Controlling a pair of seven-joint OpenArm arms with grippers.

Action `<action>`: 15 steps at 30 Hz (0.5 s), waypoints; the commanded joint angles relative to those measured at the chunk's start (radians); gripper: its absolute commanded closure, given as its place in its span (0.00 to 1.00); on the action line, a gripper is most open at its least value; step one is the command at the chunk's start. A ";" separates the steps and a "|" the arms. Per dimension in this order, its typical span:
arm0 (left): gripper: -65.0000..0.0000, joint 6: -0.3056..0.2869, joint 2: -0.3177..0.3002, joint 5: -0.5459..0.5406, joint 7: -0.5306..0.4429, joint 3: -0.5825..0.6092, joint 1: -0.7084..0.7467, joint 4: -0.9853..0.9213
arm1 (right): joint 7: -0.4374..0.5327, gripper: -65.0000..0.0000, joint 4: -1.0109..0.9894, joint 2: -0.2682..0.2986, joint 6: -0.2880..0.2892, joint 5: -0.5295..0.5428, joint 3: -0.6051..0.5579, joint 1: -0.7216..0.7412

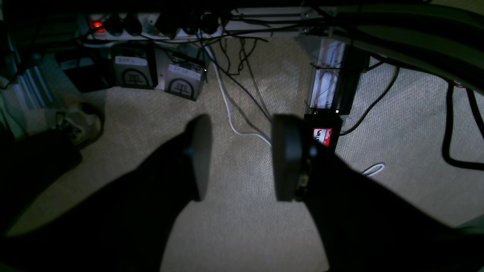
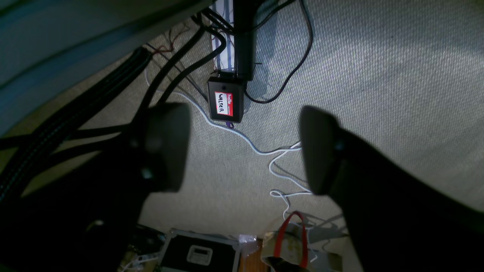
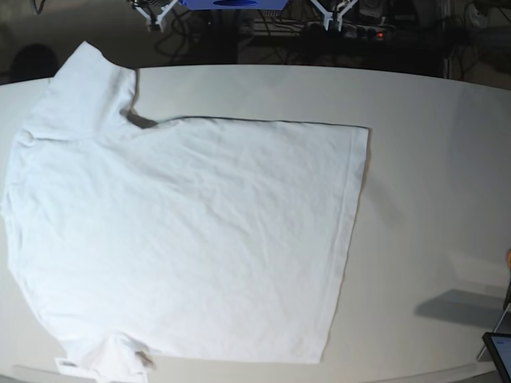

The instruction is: Fold the T-shirt properly

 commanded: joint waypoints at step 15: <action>0.91 0.010 -0.004 -0.001 0.000 -0.010 0.010 0.000 | -0.001 0.89 0.002 0.004 0.013 -0.001 0.002 -0.015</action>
